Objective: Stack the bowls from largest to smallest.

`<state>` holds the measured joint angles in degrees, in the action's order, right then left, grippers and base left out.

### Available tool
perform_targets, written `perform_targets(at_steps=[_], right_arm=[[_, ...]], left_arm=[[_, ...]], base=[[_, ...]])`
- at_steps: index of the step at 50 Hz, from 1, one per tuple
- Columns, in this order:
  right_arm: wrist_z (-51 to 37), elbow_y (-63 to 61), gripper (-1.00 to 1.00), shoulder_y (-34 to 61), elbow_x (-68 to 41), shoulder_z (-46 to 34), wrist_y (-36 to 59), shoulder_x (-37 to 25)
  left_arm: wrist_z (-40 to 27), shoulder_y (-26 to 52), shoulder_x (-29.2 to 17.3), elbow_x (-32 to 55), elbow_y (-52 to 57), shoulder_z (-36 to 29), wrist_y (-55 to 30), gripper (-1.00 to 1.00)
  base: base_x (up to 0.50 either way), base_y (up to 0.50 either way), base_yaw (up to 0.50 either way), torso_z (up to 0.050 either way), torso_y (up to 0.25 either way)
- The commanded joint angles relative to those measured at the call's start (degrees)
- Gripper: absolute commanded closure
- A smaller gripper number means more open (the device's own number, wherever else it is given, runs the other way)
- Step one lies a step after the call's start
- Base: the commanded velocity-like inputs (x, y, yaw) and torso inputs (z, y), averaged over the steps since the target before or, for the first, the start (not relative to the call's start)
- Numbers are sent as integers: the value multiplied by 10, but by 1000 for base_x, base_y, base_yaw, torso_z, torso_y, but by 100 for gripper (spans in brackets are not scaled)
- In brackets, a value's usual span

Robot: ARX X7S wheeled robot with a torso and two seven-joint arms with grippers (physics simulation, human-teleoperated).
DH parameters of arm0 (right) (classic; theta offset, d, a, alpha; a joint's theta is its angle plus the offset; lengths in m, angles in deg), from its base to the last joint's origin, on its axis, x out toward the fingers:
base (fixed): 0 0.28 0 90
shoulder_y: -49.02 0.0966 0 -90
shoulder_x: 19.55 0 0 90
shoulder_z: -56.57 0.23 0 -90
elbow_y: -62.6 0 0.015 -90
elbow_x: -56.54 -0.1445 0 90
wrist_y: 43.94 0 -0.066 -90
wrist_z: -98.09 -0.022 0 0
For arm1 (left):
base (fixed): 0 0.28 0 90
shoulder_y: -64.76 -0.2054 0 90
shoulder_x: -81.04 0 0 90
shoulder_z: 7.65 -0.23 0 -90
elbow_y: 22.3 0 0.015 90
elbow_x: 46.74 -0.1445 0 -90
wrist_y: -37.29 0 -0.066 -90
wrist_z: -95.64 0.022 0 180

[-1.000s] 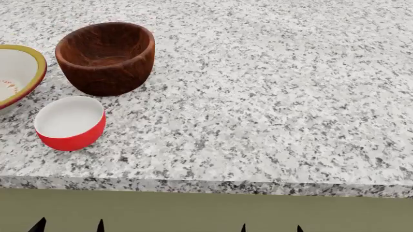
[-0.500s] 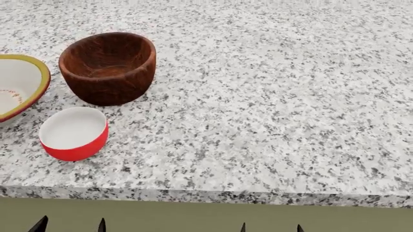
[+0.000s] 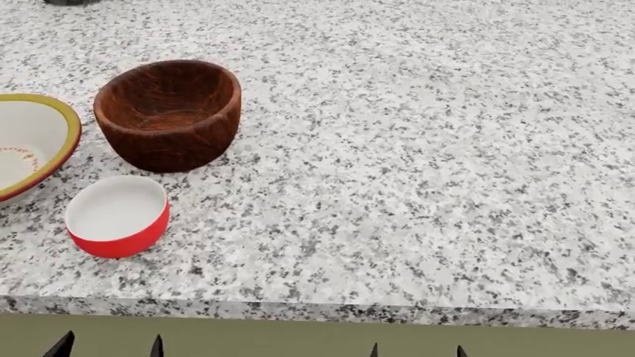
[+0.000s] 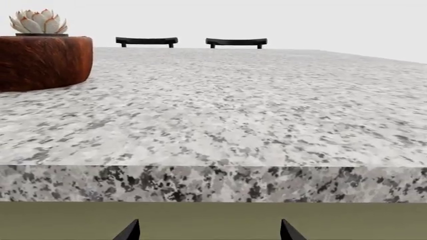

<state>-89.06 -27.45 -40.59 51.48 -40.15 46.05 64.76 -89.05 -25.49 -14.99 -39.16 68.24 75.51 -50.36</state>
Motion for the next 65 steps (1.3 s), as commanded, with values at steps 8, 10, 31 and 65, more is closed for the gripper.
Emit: perform_targets(at_steps=[8, 10, 31, 65], right_arm=[[-25, -144, -100, 4, -27, 12, 123, -28], [-29, -204, -100, 8, -35, 17, 171, -38], [-68, -461, -100, 98, -142, 114, 479, -111], [-70, -474, -100, 91, -186, 172, 485, -113]], left_arm=[[-58, 1, -10, 41, 97, 25, -100, -100], [-61, -2, -24, 50, 162, 21, -150, -100], [-118, 147, -115, 274, 480, 168, -588, -100], [-127, 146, -160, 285, 481, 213, -604, -100]], base=[[0, 0, 0, 0, 0], [0, 0, 0, 0, 0], [0, 0, 0, 0, 0], [120, 463, 0, 0, 0]])
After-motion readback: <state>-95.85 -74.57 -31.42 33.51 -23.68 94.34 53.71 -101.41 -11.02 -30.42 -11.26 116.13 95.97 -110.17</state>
